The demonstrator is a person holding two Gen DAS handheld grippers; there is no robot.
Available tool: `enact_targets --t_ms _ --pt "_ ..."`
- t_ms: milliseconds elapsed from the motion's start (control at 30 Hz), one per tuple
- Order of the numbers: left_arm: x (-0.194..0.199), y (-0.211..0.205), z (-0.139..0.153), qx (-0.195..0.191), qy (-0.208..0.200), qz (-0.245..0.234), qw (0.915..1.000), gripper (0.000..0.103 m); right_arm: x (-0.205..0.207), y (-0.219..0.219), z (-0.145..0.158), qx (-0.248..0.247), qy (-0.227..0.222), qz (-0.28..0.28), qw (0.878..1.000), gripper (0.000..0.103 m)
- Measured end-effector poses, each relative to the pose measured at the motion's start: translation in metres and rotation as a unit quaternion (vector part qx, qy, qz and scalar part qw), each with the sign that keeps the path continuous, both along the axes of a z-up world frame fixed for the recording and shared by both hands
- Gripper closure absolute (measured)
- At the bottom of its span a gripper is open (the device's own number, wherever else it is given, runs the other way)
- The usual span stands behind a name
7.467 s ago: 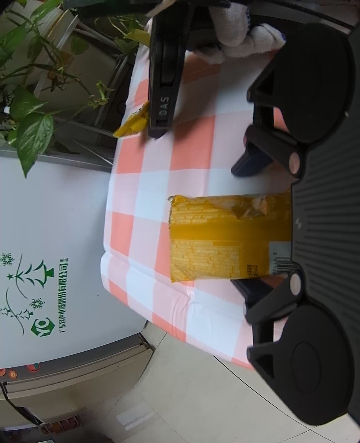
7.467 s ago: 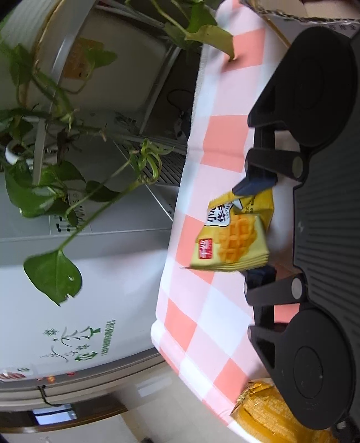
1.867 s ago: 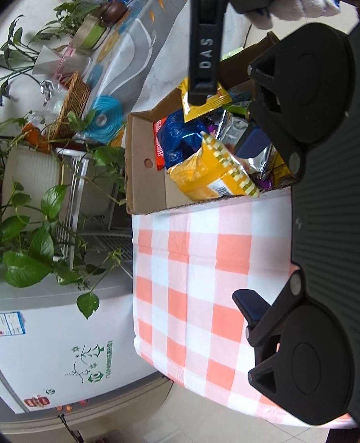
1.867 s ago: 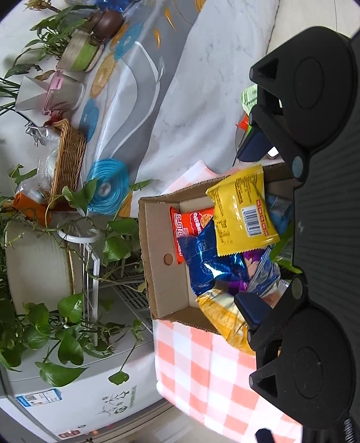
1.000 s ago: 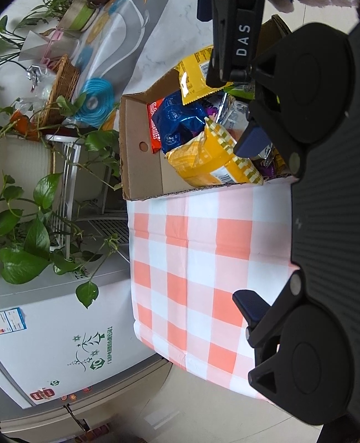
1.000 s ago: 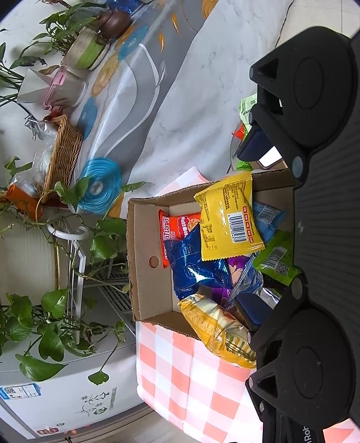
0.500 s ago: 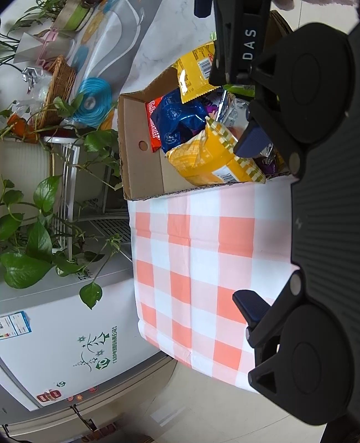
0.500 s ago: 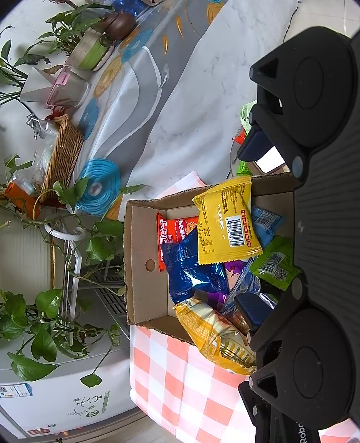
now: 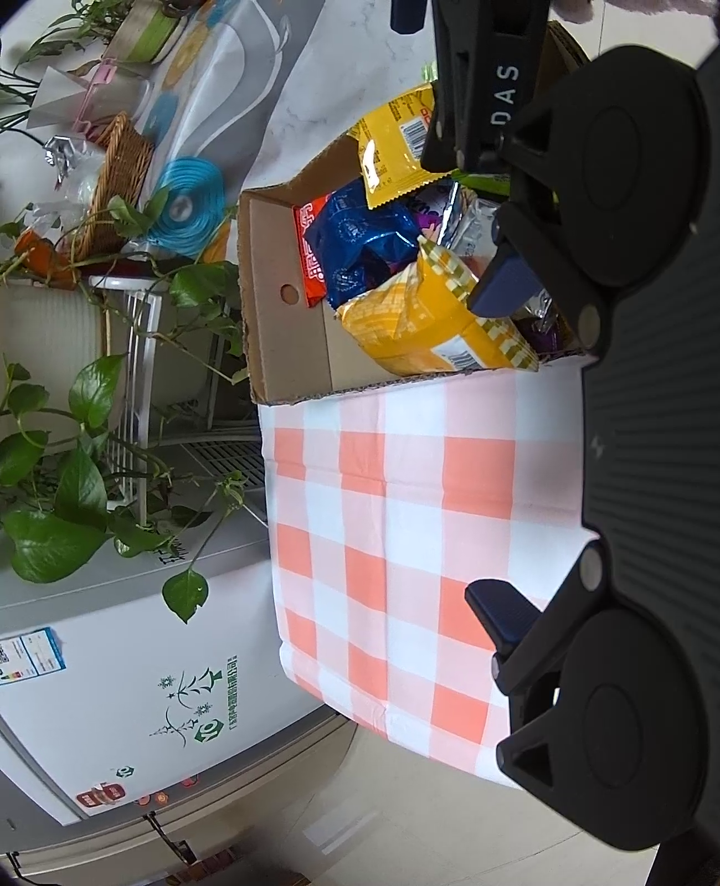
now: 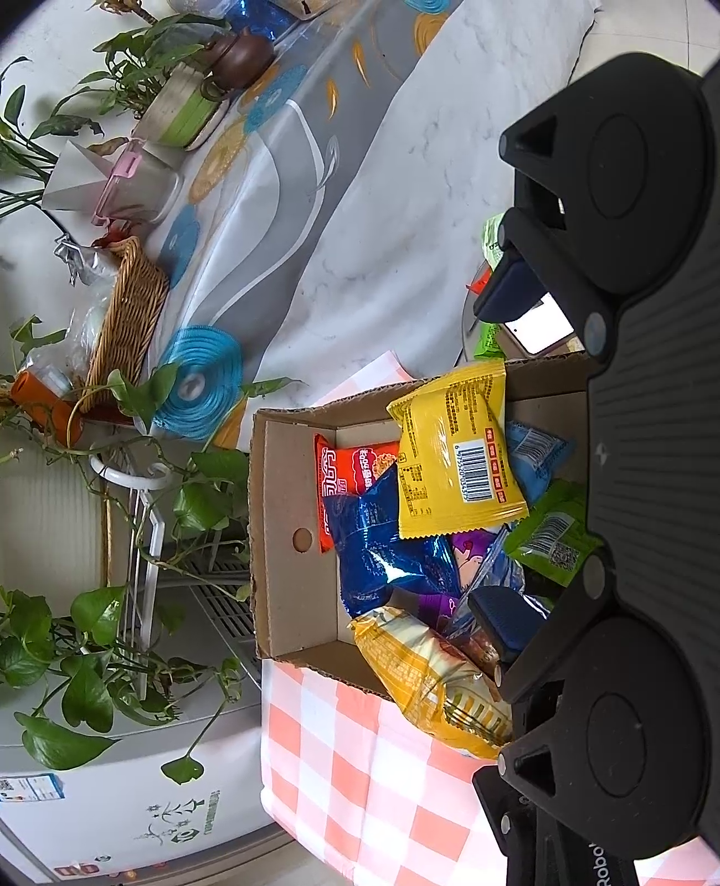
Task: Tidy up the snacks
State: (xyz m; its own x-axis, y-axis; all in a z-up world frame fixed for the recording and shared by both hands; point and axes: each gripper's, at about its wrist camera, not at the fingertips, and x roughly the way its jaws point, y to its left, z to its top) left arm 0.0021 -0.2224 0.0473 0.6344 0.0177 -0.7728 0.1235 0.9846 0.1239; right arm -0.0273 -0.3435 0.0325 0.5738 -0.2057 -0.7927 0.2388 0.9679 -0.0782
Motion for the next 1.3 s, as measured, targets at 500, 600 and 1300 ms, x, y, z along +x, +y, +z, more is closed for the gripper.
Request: enact_targets --t_ms 500,600,1300 --pt "-0.006 0.014 -0.003 -0.011 0.001 -0.001 0.9999 0.004 -0.003 0.011 -0.002 0.001 0.000 0.010 1.000 0.000" --pt "-0.009 0.018 -0.003 -0.012 0.001 -0.002 0.9999 0.004 -0.004 0.016 -0.002 0.000 0.000 0.012 1.000 0.000" --pt "-0.052 0.100 -0.007 -0.011 -0.002 0.004 0.9999 0.003 -0.014 0.097 -0.005 -0.009 -0.023 0.093 0.995 0.000"
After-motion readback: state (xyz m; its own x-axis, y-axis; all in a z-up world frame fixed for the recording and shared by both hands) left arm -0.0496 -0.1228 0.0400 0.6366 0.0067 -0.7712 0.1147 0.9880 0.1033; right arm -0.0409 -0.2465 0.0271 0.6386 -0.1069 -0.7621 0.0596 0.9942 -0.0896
